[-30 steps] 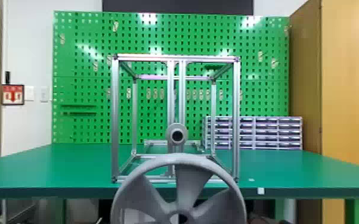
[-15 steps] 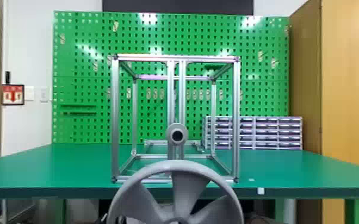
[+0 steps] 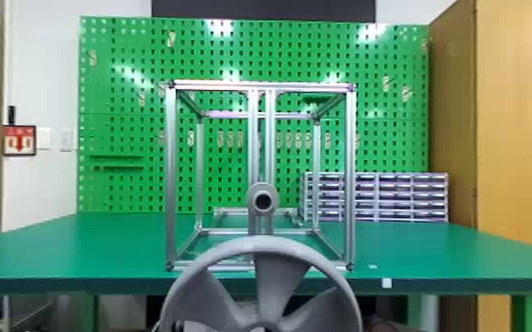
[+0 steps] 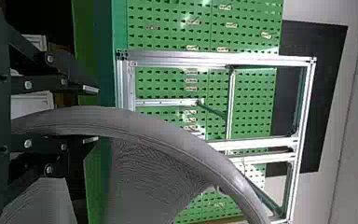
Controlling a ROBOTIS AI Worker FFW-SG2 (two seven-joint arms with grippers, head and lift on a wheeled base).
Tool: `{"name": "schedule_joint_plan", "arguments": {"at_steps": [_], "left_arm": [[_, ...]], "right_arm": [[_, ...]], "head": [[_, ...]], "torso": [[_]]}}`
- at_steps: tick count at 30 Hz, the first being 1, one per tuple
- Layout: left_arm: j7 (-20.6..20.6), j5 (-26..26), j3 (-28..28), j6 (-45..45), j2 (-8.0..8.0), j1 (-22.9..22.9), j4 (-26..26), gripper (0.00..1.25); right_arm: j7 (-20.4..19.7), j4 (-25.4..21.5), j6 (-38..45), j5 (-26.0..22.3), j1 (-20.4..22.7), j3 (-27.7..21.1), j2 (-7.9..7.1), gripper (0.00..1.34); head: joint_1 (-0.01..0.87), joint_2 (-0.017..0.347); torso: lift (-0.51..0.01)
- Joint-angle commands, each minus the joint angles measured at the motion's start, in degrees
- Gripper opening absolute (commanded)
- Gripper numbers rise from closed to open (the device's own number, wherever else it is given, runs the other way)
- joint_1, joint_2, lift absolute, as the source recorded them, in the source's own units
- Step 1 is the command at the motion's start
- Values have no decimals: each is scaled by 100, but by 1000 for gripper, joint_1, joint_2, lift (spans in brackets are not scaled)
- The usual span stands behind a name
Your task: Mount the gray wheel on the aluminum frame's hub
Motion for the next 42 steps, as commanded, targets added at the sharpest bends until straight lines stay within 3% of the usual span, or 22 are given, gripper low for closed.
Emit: {"name": "schedule_joint_plan", "arguments": {"at_steps": [1, 12, 19, 25, 34, 42], "left_arm": [[26, 43, 8, 36, 0, -21, -18, 311], [70, 87, 8, 282, 0, -100, -89, 308], [140, 34, 69, 862, -26, -373, -299, 308], [228, -89, 96, 1627, -70, -715, -572, 308], [272, -318, -80, 2251, -79, -1304, -730, 308], [334, -423, -124, 2717, -149, -1902, -704, 308]], "right_arm": [[8, -1, -7, 4, -5, 17, 0, 176], [8, -1, 107, -22, -66, 17, 9, 176], [-18, -88, 626, -233, -260, -203, 105, 176], [-379, -220, 1285, -611, -514, -466, 132, 176], [-598, -229, 2102, -971, -1024, -897, 228, 176], [-871, 43, 2427, -1385, -1552, -1020, 228, 176]], "head": [[-5, 6], [-5, 6], [-5, 6], [-5, 6], [-5, 6], [-5, 6]], "torso": [[-499], [-499], [-499], [-499], [-499], [-499]]}}
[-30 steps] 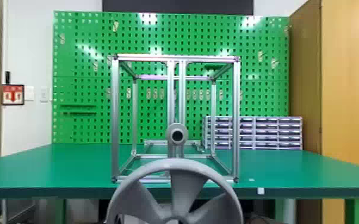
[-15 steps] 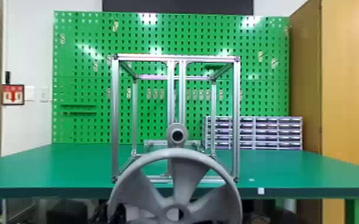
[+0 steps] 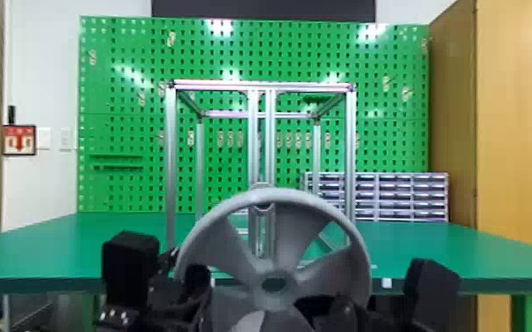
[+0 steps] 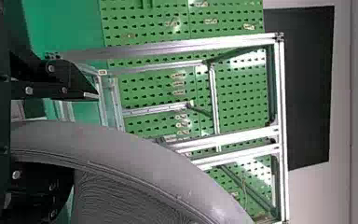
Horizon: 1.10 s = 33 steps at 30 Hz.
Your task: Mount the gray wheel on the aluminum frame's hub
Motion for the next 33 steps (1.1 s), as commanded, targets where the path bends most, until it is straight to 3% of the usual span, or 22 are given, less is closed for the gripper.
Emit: {"name": "schedule_joint_plan", "arguments": {"at_steps": [1, 6, 20, 28, 33], "left_arm": [[81, -8, -1, 260, -48, -326, 42, 308], [626, -52, -203, 304, -118, -529, 148, 308], [776, -368, -555, 374, -311, -1188, 816, 305], [987, -579, -669, 295, -461, -1258, 913, 295], [1013, -694, -599, 242, -452, -1161, 851, 295]], "right_arm": [[-80, 194, 170, -161, -278, -50, -1, 175], [-220, 317, 153, -99, -445, -33, 22, 175], [-370, 1038, 91, -372, -1034, 46, 22, 170], [-431, 1108, -58, 59, -1086, 126, 22, 166], [-431, 1056, -67, 507, -1060, 152, 22, 166]], "head": [[-5, 6], [-5, 6], [-5, 6], [-5, 6], [-5, 6]], "torso": [[-499], [-499], [-499], [-499], [-499]]}}
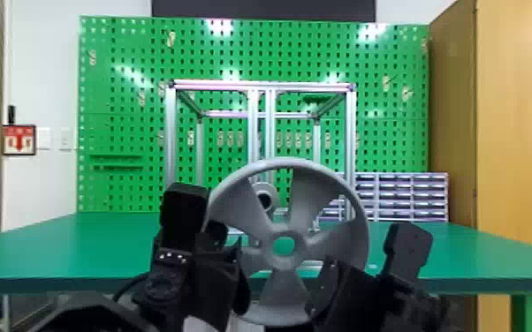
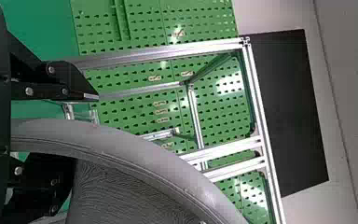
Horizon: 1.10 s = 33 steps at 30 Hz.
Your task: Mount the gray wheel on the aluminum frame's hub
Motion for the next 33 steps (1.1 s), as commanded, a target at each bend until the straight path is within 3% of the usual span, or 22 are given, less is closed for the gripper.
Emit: {"name": "schedule_joint_plan", "arguments": {"at_steps": [1, 7, 16, 22, 30, 33], "left_arm": [[34, -121, 103, -98, 4, 130, -77, 295], [166, -226, 253, -212, 4, 305, -191, 296], [192, -358, 209, -282, 4, 349, -226, 296], [192, -393, 305, -344, 4, 341, -209, 296], [192, -420, 402, -546, 4, 367, -121, 299], [192, -165, 481, -818, -5, 376, 55, 301]], "right_arm": [[0, -60, 59, 465, 0, 48, 5, 166], [-105, -95, 217, 1142, -53, 452, 5, 167], [-501, -183, 419, 1247, -176, 866, 5, 167], [-501, -210, 428, 1502, -282, 1068, 5, 166], [-501, -245, 507, 1520, -405, 989, 5, 166], [-501, -245, 489, 1476, -440, 918, 5, 167]], "head": [[-5, 6], [-5, 6], [-5, 6], [-5, 6], [-5, 6], [-5, 6]], "torso": [[-499], [-499], [-499], [-499], [-499], [-499]]}}
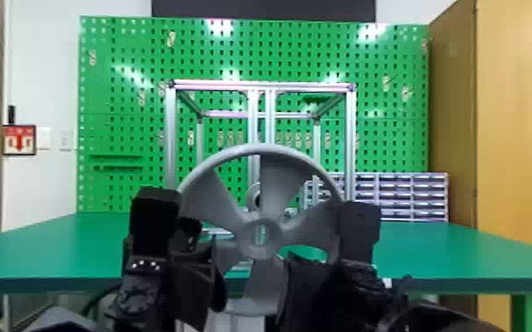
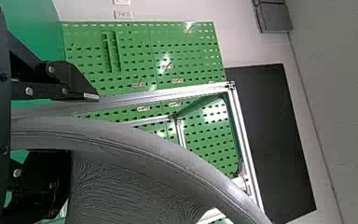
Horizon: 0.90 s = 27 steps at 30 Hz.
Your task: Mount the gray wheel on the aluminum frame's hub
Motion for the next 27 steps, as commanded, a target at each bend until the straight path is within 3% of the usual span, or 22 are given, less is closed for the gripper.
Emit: {"name": "schedule_joint_plan", "arguments": {"at_steps": [1, 12, 27], "left_arm": [[1, 306, 105, -323, -6, 10, 229, 301], [-122, 974, 448, -217, -59, -333, 686, 302], [-236, 921, 369, 345, -103, -992, 1082, 301]], "right_arm": [[-297, -2, -6, -31, -57, -94, 5, 166], [-297, 306, -6, -128, -356, -375, 5, 166], [-297, 798, 170, -295, -918, -393, 5, 152]], "head": [[-5, 6], [-5, 6], [-5, 6]], "torso": [[-499], [-499], [-499]]}}
